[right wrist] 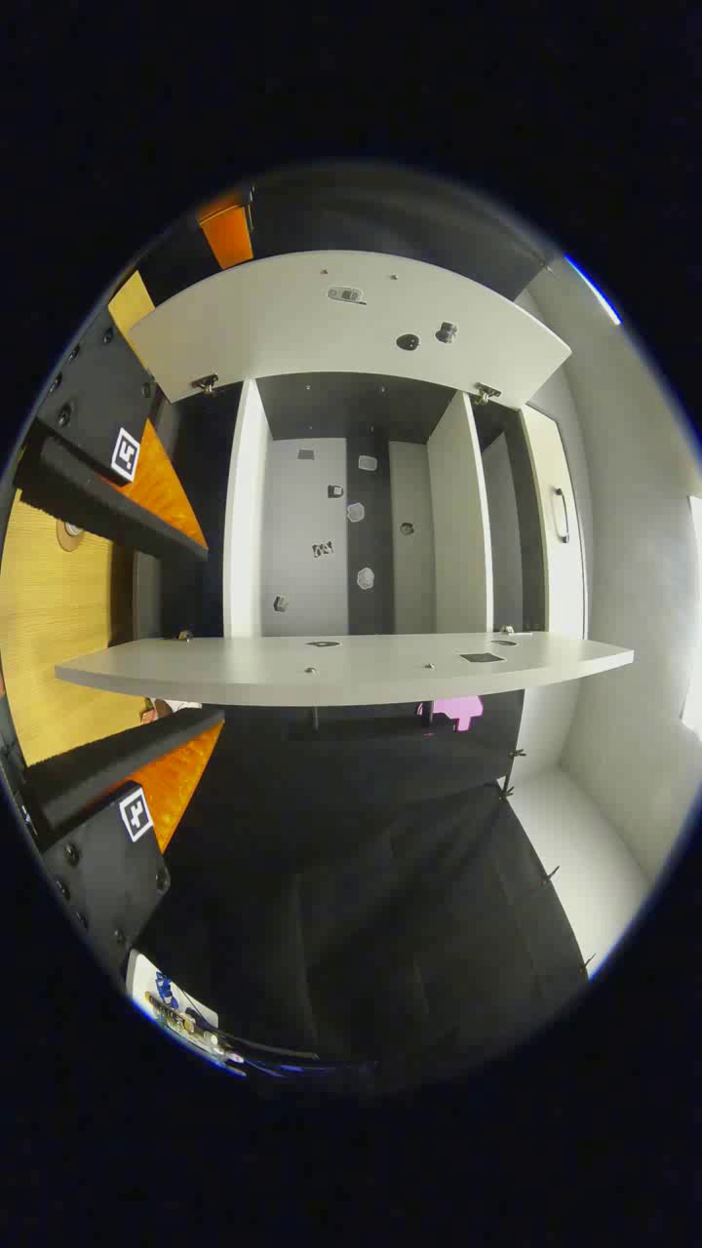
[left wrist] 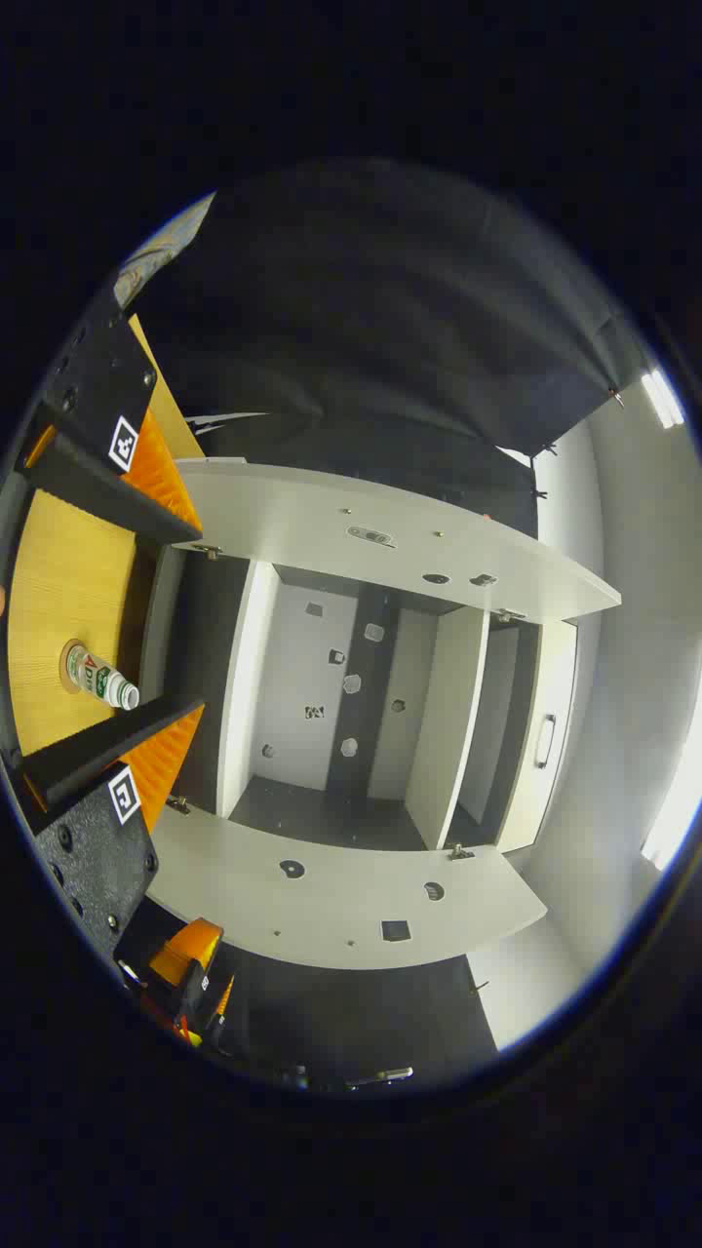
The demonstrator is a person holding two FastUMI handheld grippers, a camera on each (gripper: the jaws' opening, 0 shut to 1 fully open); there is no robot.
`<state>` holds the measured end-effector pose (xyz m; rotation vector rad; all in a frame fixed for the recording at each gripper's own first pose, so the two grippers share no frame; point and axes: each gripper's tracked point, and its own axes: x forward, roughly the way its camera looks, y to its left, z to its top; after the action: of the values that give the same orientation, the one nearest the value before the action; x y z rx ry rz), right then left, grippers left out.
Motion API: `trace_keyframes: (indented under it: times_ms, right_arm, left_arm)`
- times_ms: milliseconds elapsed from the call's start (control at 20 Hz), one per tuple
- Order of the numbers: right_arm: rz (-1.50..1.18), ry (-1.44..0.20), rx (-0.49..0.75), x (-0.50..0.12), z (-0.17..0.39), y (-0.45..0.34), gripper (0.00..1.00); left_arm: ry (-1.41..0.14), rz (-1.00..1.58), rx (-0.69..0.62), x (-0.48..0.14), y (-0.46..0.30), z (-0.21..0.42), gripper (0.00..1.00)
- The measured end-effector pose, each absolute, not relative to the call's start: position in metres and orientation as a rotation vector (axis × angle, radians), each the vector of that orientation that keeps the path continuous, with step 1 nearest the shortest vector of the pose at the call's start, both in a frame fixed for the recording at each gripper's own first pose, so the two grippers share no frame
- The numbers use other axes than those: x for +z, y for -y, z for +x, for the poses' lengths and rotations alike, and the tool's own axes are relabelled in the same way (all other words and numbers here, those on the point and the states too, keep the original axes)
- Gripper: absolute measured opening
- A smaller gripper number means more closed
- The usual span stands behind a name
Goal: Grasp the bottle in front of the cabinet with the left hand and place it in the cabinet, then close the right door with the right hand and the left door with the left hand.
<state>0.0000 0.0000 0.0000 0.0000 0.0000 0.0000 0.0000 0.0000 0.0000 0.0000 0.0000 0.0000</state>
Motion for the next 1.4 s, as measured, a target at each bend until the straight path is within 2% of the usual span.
trace_keyframes:
  times_ms: [50, 800, 1150, 1200, 1250, 1400]
  right_arm:
    - [0.007, -0.001, 0.009, 0.0, -0.001, -0.002, 0.98]
    - [0.009, -0.018, 0.011, -0.009, 0.006, -0.003, 0.98]
    - [0.001, -0.026, 0.002, -0.013, 0.013, -0.002, 0.98]
    - [-0.001, -0.028, 0.0, -0.014, 0.014, -0.002, 0.98]
    - [-0.002, -0.03, -0.002, -0.015, 0.015, -0.003, 0.98]
    - [-0.008, -0.037, -0.007, -0.019, 0.021, -0.002, 0.98]
  left_arm:
    - [0.003, 0.007, 0.004, 0.0, -0.001, -0.001, 0.95]
    - [0.042, 0.042, -0.005, 0.016, 0.007, 0.004, 0.94]
    - [0.009, 0.012, 0.003, 0.001, 0.001, 0.016, 0.94]
    - [0.007, 0.013, 0.003, -0.001, 0.0, 0.018, 0.91]
    - [0.004, 0.017, 0.002, -0.005, 0.0, 0.021, 0.95]
    - [-0.006, 0.035, -0.017, -0.021, 0.005, 0.034, 0.95]
